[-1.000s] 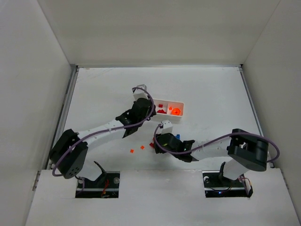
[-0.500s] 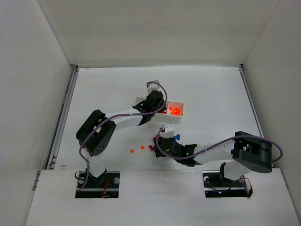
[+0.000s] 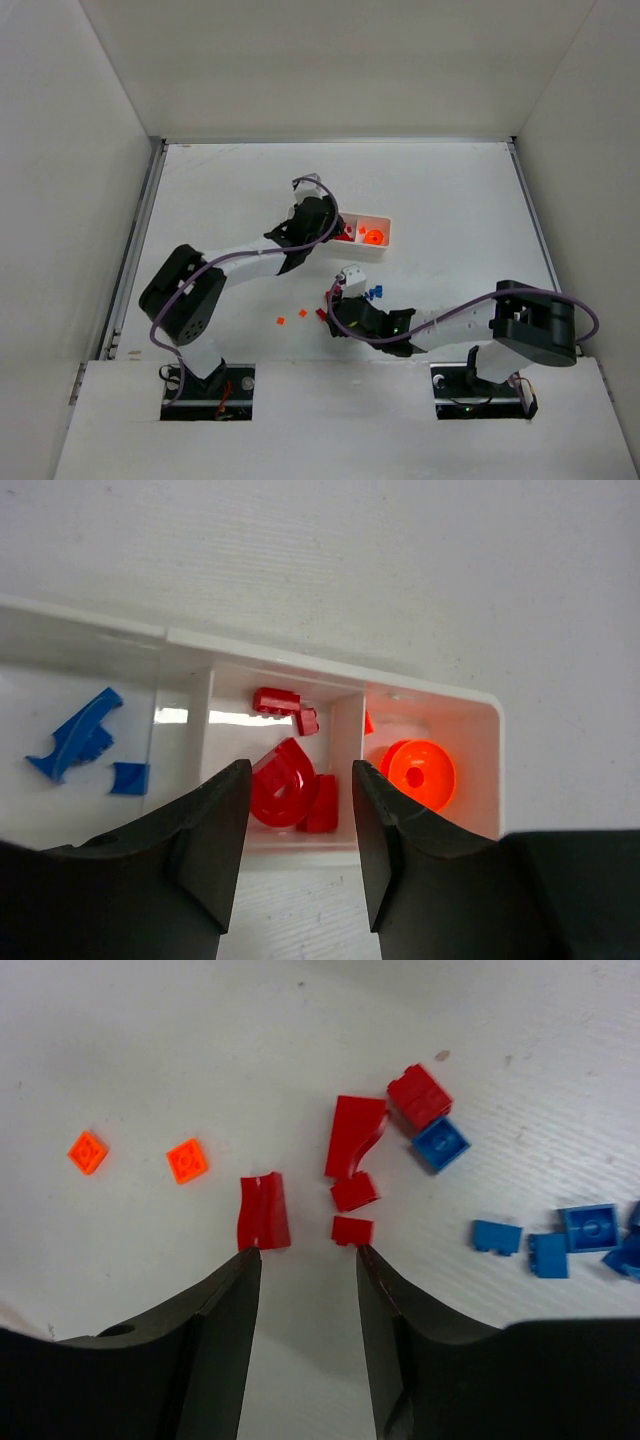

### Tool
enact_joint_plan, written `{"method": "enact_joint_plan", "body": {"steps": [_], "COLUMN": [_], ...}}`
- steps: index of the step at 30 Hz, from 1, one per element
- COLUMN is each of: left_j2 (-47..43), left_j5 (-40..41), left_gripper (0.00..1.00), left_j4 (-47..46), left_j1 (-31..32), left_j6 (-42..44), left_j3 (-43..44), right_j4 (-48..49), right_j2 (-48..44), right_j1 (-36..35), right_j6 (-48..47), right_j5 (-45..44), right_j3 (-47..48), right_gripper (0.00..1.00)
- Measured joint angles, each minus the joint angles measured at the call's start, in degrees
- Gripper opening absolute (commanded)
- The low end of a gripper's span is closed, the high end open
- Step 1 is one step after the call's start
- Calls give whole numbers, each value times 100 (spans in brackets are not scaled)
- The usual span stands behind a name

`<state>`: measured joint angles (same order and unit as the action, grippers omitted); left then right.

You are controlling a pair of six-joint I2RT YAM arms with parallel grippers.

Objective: Sort the legos into containers by color

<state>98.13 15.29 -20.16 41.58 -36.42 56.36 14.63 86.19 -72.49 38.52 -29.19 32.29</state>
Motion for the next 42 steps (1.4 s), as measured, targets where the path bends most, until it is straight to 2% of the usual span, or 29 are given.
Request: {"method": "enact_joint_plan", "body": {"steps": [9,10,14,15,20,24,30,34,38,39,42], "left_j2": [-1943,-2146,-2778,-2900,-3432,-3694,-3689,-3213,-2667,-2562,-2337], "left_j5": [186,219,332,348,444,531,872,1110,1360,1419,1561], "left_gripper": [42,42,40,39,35,33,33,34,35,35,37], "left_j4": [-308,-321,-286,-273,-105,96,155,153,153,153,144], "left_j1": [-136,-146,-146,-146,-140,94,1051,1681,2159,2236,2385], "left_j6": [-50,-63,-94,-98,-109,-107,-98,-92,-98,-98,-122], "left_j3": [-1508,-1705,-2347,-2485,-3091,-3296,-3353,-3324,-3285,-3265,-3191], "right_j4": [136,162,286,308,262,83,133,107,79,79,72], "right_j2": [629,688,890,914,798,118,-774,-481,96,232,599], "right_j1": [-302,-299,-254,-238,-175,79,1508,2476,2868,2903,2959], "right_j6": [52,50,-9,-7,7,-96,-466,-682,-874,-903,-964], "right_j5": [-39,-42,-59,-68,-103,-70,225,511,752,811,935], "right_j3": [393,444,566,581,551,398,452,787,1325,1453,1810], "right_gripper": [50,48,26,23,22,22,22,22,23,25,41]}}
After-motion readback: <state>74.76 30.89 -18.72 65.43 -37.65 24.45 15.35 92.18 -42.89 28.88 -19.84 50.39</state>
